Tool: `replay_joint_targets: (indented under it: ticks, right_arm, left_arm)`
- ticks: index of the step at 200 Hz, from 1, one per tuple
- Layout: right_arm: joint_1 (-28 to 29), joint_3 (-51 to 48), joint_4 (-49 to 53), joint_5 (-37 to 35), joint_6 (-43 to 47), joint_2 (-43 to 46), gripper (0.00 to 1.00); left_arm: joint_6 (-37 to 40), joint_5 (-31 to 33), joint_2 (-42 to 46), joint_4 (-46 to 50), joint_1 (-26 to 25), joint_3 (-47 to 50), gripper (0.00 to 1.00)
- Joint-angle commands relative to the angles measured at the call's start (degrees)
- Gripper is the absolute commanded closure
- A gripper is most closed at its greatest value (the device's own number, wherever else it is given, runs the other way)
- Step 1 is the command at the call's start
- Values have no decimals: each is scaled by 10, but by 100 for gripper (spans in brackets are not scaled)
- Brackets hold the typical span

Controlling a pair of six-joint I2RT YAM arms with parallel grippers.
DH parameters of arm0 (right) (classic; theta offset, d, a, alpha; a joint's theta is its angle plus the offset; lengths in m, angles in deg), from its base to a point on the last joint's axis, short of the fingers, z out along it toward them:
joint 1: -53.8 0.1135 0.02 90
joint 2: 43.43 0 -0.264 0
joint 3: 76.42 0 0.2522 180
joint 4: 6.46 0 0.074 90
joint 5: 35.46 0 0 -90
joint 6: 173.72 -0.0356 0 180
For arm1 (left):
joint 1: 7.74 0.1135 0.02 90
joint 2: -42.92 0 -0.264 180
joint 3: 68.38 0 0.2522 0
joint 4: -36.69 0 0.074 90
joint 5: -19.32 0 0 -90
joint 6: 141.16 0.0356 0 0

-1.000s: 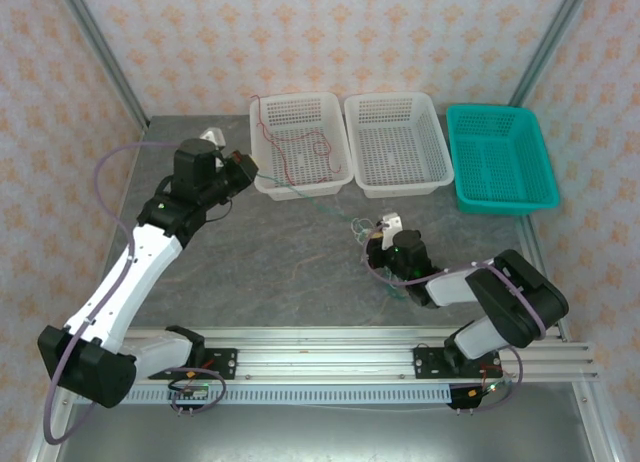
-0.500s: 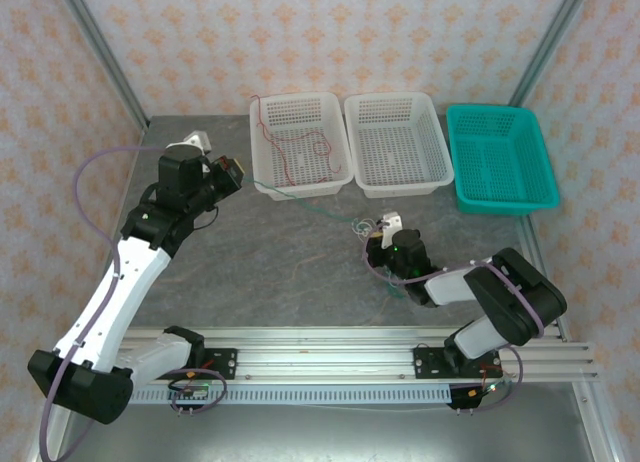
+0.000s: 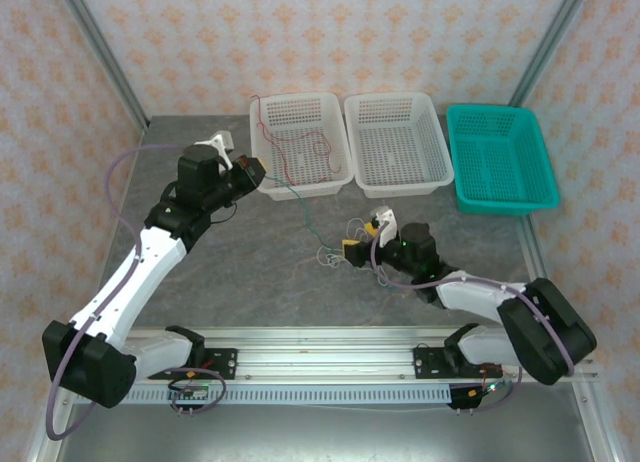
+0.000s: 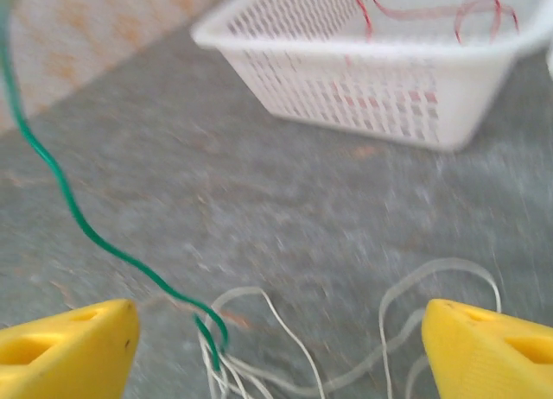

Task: Untangle the cables

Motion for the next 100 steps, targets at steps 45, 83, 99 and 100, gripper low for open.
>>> replay_joint_targets:
  ticks: [45,83,99,100]
  right_arm:
    - [35,111,-116,135,33,-161,15]
    - [42,175,-162,92,9,-297,39]
    - [42,179,-174,62,2,-332,53]
    - [42,179,-174,60,1,-333,54]
  left_arm:
    - [4,9,14,-17,-12,-19,100]
    - [16,34,29,26,-11,-45,100]
    - [16,41,33,41,-11,-54,100]
    - [16,41,34,42,-11,-54,100]
